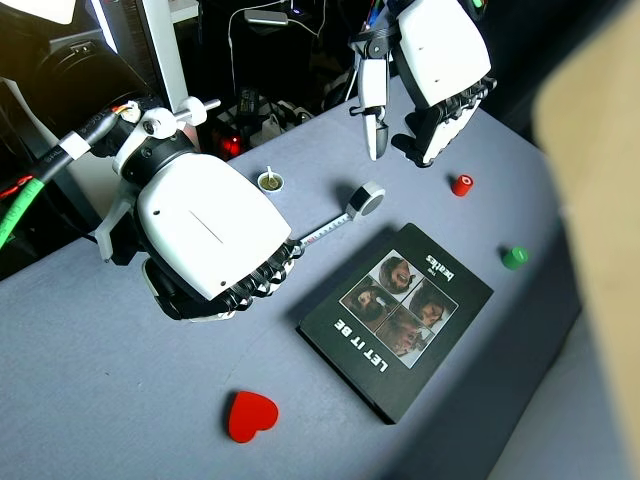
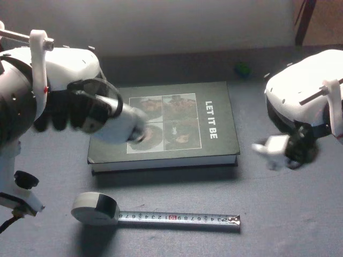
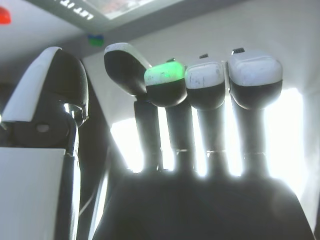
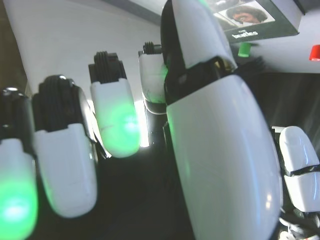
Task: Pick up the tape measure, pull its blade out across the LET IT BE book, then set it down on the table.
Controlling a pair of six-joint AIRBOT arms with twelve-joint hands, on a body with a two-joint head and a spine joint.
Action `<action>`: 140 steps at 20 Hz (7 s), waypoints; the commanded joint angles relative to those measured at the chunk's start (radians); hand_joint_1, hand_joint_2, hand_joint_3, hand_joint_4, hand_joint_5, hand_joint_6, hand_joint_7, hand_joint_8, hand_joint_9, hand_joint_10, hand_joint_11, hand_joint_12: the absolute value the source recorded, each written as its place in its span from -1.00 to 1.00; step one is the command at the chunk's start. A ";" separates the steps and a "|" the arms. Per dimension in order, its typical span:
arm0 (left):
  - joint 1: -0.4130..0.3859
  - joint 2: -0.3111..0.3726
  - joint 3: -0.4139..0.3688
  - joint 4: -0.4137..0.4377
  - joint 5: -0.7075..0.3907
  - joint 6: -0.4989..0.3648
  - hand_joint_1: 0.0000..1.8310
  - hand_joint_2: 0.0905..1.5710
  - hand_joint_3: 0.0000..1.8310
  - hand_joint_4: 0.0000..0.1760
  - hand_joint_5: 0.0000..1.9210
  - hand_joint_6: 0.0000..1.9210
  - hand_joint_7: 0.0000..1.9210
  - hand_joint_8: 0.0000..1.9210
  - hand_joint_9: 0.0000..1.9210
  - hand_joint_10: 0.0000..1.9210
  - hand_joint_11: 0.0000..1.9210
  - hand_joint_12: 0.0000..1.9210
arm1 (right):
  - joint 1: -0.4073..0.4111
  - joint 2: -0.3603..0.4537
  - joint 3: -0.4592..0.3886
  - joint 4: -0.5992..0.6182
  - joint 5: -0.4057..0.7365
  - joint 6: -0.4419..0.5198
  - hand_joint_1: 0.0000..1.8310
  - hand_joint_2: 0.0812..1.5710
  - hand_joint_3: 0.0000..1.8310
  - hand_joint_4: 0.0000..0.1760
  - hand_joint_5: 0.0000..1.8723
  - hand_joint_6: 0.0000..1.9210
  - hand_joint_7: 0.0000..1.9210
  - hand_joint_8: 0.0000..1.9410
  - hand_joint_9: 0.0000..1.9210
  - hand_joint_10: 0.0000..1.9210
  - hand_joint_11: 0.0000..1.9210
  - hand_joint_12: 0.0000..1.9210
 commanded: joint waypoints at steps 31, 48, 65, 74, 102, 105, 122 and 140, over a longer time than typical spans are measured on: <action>0.609 0.233 0.237 1.964 0.514 -2.288 0.09 0.31 -1.00 -1.00 -0.42 -1.00 -0.37 -0.99 -0.42 -0.99 -0.76 -0.16 | -0.019 0.011 -0.007 -0.089 0.043 0.026 -0.80 0.50 -1.00 -0.93 -0.70 -1.00 -0.58 -1.00 -0.65 -1.00 -0.98 0.03; 1.203 0.006 0.429 1.982 -0.030 -2.452 0.11 0.32 -1.00 -1.00 -0.33 -0.97 -0.32 -0.99 -0.38 -0.99 -0.71 -0.16 | -0.019 0.010 -0.006 -0.090 0.050 0.022 -0.80 0.52 -1.00 -1.00 -0.70 -1.00 -0.57 -1.00 -0.64 -1.00 -0.98 0.03; 1.241 -0.096 0.558 1.983 -0.017 -2.435 0.11 0.33 -1.00 -1.00 -0.35 -1.00 -0.32 -1.00 -0.37 -1.00 -0.69 -0.17 | -0.018 0.010 -0.006 -0.094 0.054 0.023 -0.78 0.50 -1.00 -1.00 -0.68 -0.99 -0.57 -1.00 -0.62 -1.00 -0.98 0.04; 1.255 -0.128 0.588 1.987 -0.021 -2.408 0.25 0.40 -1.00 -1.00 -0.02 -0.21 0.01 -1.00 -0.04 -0.99 -0.38 -0.24 | -0.020 0.009 -0.006 -0.098 0.057 0.023 -0.79 0.51 -1.00 -1.00 -0.68 -1.00 -0.55 -0.99 -0.60 -0.99 -0.95 0.05; 0.615 0.119 0.484 1.890 0.710 -2.429 0.52 0.31 -1.00 -1.00 0.12 -0.39 0.14 -0.17 0.10 0.15 0.11 -0.02 | 0.116 -0.181 0.052 -0.129 -0.102 0.076 0.03 0.36 -1.00 -1.00 -0.33 -0.98 -0.21 -0.98 -0.24 -0.97 -0.65 0.07; 0.540 0.112 0.509 1.860 0.807 -2.405 0.52 0.31 -1.00 -1.00 0.12 -0.39 0.15 -0.19 0.09 0.16 0.11 -0.03 | 0.148 -0.221 0.092 -0.041 -0.103 0.077 0.04 0.36 -1.00 -1.00 -0.30 -0.97 -0.19 -0.98 -0.22 -0.96 -0.63 0.07; 0.482 0.076 0.617 1.566 0.877 -2.253 0.52 0.31 -1.00 -1.00 0.12 -0.39 0.13 -0.16 0.10 0.14 0.13 -0.06 | 0.131 -0.367 0.222 -0.069 -0.145 0.186 0.04 0.37 -1.00 -1.00 -0.25 -0.99 -0.19 -0.99 -0.16 -0.96 -0.56 0.08; 0.475 0.072 0.625 1.566 0.879 -2.257 0.52 0.30 -1.00 -1.00 0.10 -0.35 0.17 -0.23 0.11 0.13 0.15 -0.05 | 0.106 -0.418 0.362 -0.028 -0.044 0.183 0.02 0.37 -1.00 -1.00 -0.24 -0.99 -0.17 -0.99 -0.14 -0.97 -0.55 0.10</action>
